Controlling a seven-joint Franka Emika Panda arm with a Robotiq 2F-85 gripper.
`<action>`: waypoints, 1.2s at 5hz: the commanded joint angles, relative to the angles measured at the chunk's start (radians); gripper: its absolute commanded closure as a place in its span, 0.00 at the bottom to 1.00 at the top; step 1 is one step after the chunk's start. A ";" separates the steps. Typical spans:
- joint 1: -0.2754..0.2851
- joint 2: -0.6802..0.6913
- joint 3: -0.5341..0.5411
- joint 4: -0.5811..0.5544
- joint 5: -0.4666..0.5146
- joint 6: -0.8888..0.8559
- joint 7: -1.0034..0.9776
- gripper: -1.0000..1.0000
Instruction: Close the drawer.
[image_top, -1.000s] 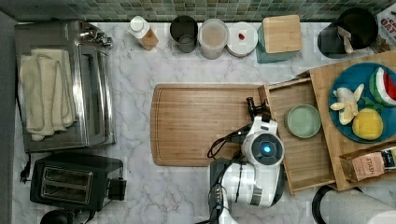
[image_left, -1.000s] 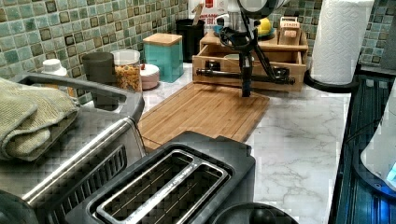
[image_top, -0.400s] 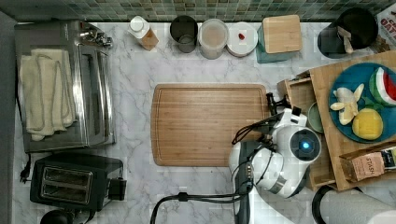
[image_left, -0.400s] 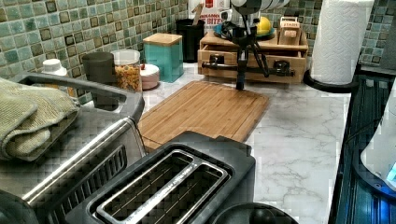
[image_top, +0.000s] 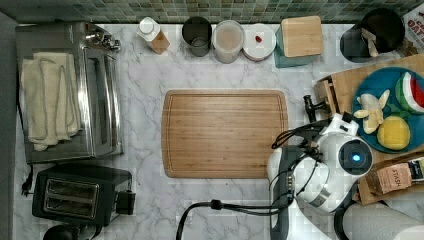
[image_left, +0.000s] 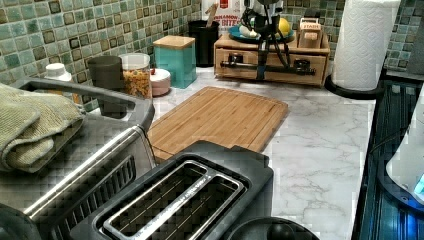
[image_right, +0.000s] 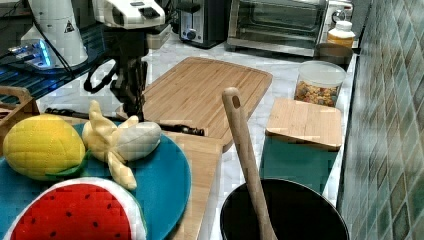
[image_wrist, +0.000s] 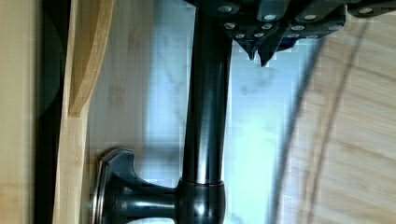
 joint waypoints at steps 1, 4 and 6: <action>-0.087 0.206 -0.057 0.364 0.137 0.098 -0.248 1.00; -0.037 0.145 -0.106 0.357 0.073 0.001 -0.208 1.00; -0.036 0.145 -0.107 0.357 0.075 0.000 -0.208 1.00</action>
